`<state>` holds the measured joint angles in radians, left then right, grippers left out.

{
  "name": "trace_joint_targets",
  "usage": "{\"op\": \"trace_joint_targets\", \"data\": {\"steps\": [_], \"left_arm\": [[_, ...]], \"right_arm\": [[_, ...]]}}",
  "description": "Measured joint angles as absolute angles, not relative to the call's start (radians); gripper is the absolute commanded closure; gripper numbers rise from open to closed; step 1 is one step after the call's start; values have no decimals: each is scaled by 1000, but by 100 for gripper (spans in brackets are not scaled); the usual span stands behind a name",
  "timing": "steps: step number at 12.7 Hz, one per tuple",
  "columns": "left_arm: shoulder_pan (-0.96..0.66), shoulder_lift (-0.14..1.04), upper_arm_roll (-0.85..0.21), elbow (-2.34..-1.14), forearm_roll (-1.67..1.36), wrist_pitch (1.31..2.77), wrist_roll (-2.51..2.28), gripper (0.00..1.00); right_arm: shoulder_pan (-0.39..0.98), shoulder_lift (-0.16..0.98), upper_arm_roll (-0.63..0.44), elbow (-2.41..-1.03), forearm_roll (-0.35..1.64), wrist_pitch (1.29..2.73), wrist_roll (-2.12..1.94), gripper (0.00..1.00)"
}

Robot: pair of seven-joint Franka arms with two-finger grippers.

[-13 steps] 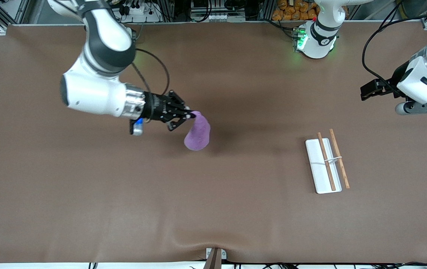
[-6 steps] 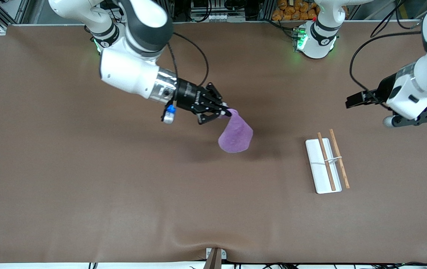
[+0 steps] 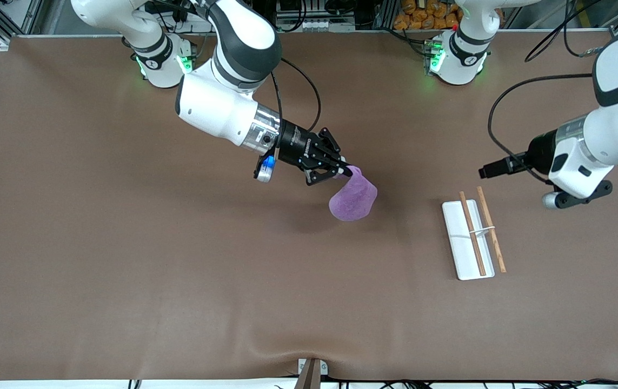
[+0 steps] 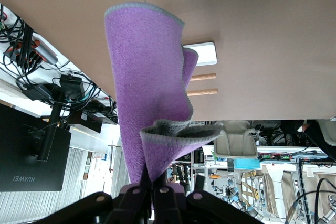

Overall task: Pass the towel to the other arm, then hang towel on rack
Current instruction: 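Carry the towel toward the table middle while the left gripper approaches, then close the left gripper on the hanging towel below the right gripper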

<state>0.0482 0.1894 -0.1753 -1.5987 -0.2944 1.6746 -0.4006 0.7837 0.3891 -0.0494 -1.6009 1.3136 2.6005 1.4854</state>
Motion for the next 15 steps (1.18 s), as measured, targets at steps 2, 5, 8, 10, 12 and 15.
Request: {"op": "trace_joint_targets", "data": {"steps": [2,5,8,10,12,15], "left_arm": [[49,240,-175,-1599,-377,1764,-406,0],[44,315,-176,-1597,-520,1815,-440,0],[29,413,-177,-1567,-618,1825,-560,0],[-24,485,-179,-1532,-622,1863,-684,0],[-88,540,-181,-1512,-622,1907,-775,0],[-159,577,-177,-1504,-621,1934,-840,0]], "right_arm": [[784,389,-51,-1595,1314,2601,1485,100],[784,391,-52,-1594,1314,2600,1485,100],[784,392,-53,-1594,1314,2600,1485,100],[784,392,-54,-1594,1314,2600,1485,100],[784,392,-54,-1594,1314,2600,1485,100],[784,392,-54,-1594,1314,2600,1485,100]]}}
